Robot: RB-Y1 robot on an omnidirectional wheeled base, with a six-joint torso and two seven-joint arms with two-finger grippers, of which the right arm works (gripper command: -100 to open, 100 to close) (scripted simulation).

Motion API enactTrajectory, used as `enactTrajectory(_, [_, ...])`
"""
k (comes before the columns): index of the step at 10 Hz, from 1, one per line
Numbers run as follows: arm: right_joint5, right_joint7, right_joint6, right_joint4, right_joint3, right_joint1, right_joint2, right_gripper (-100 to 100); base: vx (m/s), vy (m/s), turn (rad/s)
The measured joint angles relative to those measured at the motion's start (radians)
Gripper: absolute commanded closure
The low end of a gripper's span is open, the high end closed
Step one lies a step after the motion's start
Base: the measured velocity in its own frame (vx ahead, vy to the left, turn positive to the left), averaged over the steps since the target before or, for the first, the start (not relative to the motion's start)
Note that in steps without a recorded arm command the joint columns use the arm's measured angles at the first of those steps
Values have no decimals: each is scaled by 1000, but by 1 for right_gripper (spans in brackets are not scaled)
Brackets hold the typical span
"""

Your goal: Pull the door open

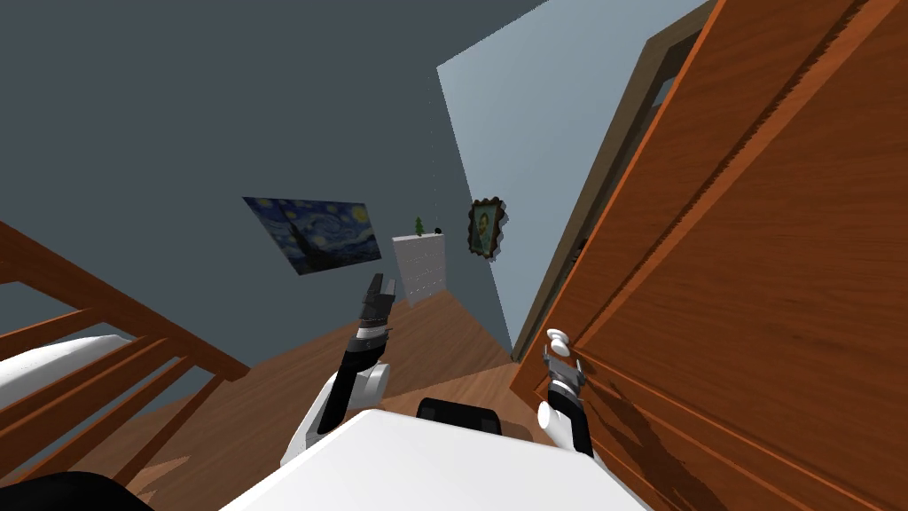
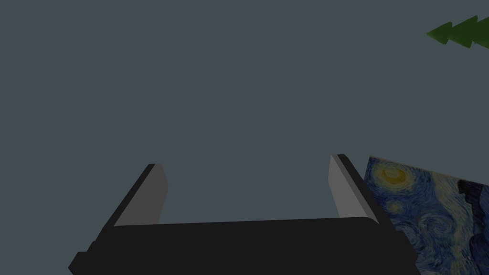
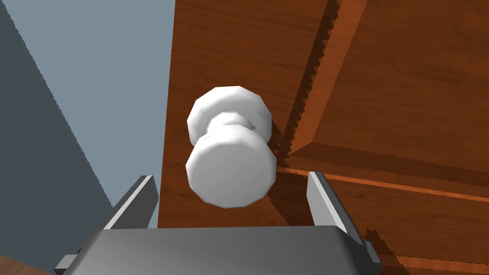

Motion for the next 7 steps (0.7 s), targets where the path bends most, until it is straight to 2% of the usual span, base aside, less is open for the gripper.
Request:
enactTrajectory(3, [-20,-59,-12,18,3,-29,21,-100,-94,8,23])
enactTrajectory(4, [-25,-72,-6,-1,3,-26,33,-100,-100,21,27])
enactTrajectory(7, [-44,-128,-5,-15,8,-35,63,-100,-71,1,16])
